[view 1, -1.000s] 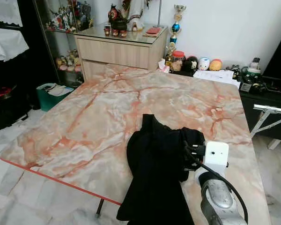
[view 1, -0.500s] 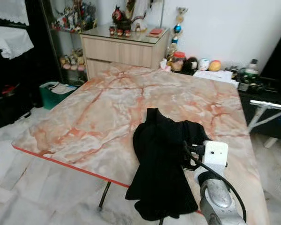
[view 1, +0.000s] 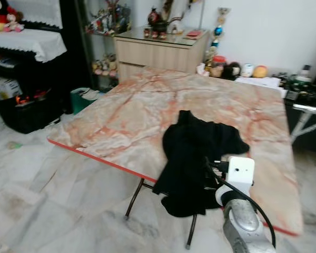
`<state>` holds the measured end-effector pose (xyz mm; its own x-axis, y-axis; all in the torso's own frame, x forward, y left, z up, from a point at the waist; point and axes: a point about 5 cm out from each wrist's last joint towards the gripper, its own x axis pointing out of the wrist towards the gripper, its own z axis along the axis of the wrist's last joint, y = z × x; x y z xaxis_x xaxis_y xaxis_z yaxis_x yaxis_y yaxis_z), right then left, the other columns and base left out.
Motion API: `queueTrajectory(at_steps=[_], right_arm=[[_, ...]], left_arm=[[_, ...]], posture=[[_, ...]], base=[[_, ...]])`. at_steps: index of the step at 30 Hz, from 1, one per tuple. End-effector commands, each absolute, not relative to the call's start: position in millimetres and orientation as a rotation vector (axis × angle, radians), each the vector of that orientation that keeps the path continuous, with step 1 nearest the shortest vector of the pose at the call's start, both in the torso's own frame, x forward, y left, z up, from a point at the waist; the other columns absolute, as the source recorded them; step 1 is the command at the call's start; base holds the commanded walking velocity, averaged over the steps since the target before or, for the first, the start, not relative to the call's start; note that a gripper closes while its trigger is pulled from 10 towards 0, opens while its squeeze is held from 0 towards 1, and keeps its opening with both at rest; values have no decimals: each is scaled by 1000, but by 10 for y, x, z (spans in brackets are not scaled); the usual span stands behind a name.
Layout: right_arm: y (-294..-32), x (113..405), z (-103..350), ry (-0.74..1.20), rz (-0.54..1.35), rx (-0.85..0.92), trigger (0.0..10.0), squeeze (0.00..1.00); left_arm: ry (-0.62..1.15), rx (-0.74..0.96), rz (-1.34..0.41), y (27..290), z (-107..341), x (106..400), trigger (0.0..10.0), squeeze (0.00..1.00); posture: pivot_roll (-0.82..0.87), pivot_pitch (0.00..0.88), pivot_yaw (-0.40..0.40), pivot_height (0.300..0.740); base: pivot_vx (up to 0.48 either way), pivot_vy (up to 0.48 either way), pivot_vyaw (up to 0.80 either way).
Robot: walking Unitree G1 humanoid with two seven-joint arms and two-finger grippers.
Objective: Hang hanger
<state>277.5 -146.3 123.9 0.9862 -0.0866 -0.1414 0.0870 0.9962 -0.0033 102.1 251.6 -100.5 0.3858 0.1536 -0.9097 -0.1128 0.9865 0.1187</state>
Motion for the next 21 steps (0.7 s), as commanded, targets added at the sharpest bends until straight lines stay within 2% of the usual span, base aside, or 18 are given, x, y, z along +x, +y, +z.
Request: queueTrajectory(at_steps=[1,17,21], right_arm=[[-1409,2777,1241,143,-68,21,10000,0],[-1396,2782,1235,146,-68,34,10000,0],[-1386,2784,1230,147,-63,60,10000,0]], left_arm=[[1142,58,173,2569,-970,1092,10000,0],[1147,76,149,2506,-985,1108,10000,0],[1149,80,139,2496,-987,1110,10000,0]], posture=[[63,0,-12,740],[64,0,-16,740],[62,0,-15,740]], base=[[-247,0,0],[-15,0,0],[0,-370,-200]])
